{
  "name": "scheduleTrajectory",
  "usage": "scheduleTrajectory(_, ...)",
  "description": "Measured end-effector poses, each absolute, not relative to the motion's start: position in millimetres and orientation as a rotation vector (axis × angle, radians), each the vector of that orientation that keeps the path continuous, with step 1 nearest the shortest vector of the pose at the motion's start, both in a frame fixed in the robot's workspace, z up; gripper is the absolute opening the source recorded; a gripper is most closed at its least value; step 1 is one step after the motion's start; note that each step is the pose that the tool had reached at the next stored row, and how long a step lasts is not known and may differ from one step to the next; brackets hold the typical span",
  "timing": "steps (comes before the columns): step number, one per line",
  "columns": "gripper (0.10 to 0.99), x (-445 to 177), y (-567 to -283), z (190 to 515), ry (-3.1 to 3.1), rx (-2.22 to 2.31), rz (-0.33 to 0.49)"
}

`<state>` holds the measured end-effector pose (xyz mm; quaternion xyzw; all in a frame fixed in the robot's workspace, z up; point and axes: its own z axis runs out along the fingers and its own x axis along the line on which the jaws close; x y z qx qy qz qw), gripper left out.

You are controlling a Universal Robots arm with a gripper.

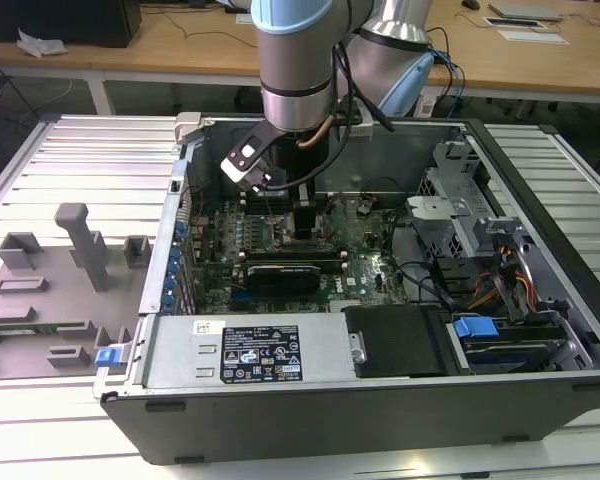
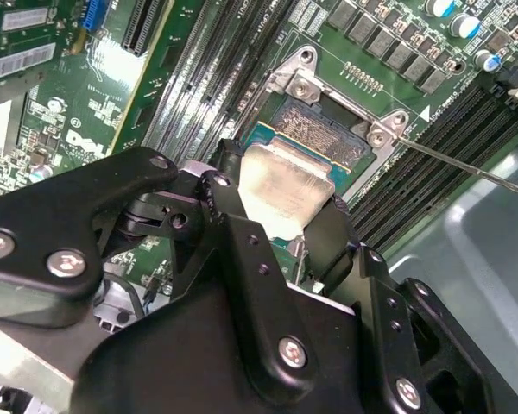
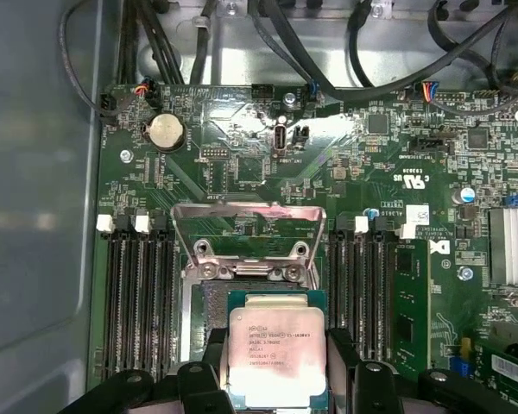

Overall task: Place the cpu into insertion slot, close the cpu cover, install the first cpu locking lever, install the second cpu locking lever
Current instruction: 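Place the cpu into insertion slot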

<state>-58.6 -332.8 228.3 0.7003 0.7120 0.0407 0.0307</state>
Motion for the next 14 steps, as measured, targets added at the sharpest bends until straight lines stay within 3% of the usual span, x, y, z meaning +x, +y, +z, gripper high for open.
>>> scheduleTrajectory(14, 0.541, -59, -324, 216, 2.194, 2.159, 0.125)
